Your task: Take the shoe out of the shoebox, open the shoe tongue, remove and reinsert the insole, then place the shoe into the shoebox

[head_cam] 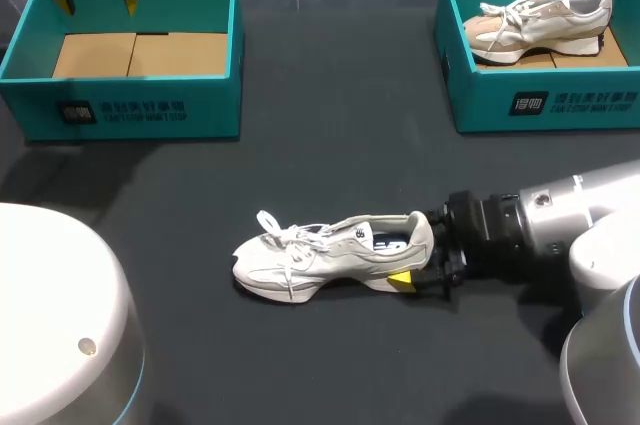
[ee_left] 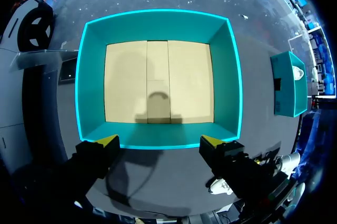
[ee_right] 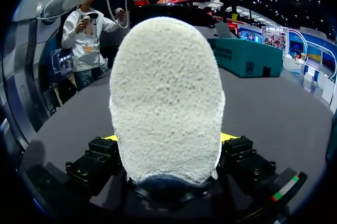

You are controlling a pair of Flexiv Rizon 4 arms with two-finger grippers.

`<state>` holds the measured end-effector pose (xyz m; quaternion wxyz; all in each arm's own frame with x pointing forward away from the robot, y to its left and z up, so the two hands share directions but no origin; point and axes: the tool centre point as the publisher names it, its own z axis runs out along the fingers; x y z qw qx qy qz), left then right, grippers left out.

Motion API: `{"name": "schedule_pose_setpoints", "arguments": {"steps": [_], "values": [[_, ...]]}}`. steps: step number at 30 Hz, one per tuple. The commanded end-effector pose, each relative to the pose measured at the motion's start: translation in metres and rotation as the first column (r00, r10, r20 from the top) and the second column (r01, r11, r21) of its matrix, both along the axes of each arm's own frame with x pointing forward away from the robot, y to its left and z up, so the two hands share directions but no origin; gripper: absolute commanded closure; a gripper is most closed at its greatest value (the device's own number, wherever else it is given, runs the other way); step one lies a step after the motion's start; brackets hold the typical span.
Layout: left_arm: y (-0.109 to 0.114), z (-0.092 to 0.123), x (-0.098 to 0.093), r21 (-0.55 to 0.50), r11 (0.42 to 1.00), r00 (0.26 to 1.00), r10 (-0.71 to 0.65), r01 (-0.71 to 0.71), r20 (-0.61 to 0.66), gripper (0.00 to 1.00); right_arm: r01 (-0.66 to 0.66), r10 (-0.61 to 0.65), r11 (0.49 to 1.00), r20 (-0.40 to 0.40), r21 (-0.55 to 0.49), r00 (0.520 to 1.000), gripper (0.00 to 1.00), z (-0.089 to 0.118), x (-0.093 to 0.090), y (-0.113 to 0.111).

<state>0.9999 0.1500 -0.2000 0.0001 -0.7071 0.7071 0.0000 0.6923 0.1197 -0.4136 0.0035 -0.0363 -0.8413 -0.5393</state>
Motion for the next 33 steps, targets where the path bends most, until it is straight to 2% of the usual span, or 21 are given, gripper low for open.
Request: {"name": "schedule_pose_setpoints", "arguments": {"steps": [1,4,6,8,11,19,22,33], "values": [[-0.005,0.002,-0.006,-0.006,1.000,1.000,0.011,-0.011,0.007,0.00,0.000,0.000,1.000,0.001,-0.004,1.000,1.00,0.000,-0.001,0.000],[-0.020,0.008,-0.025,-0.032,0.999,0.999,0.040,-0.040,0.012,0.00,0.000,0.000,1.000,0.001,-0.004,1.000,1.00,0.000,-0.001,0.000],[-0.034,0.010,-0.042,-0.004,0.998,0.997,0.058,-0.058,0.057,0.00,0.000,0.000,1.000,0.001,-0.004,1.000,1.00,0.000,-0.001,0.000],[-0.046,0.016,-0.056,-0.035,0.999,0.998,0.039,-0.037,0.041,0.00,0.000,0.000,1.000,0.001,-0.004,1.000,1.00,0.000,-0.001,0.000],[-0.067,0.019,-0.077,-0.028,0.999,0.998,0.032,-0.030,0.057,0.00,0.000,0.000,1.000,0.001,-0.004,1.000,1.00,0.000,-0.001,0.000],[-0.115,0.014,-0.124,-0.010,1.000,0.999,-0.016,0.017,0.034,0.00,0.000,0.000,1.000,0.001,-0.004,1.000,1.00,0.000,-0.001,0.000],[-0.130,0.013,-0.134,-0.021,0.999,0.999,-0.042,0.042,-0.003,0.00,0.000,0.000,1.000,0.001,-0.004,1.000,1.00,0.000,-0.001,0.000],[-0.130,0.013,-0.134,-0.021,0.999,0.999,-0.042,0.042,-0.003,0.00,0.000,0.000,1.000,0.001,-0.004,1.000,1.00,0.000,-0.001,0.000]]}}
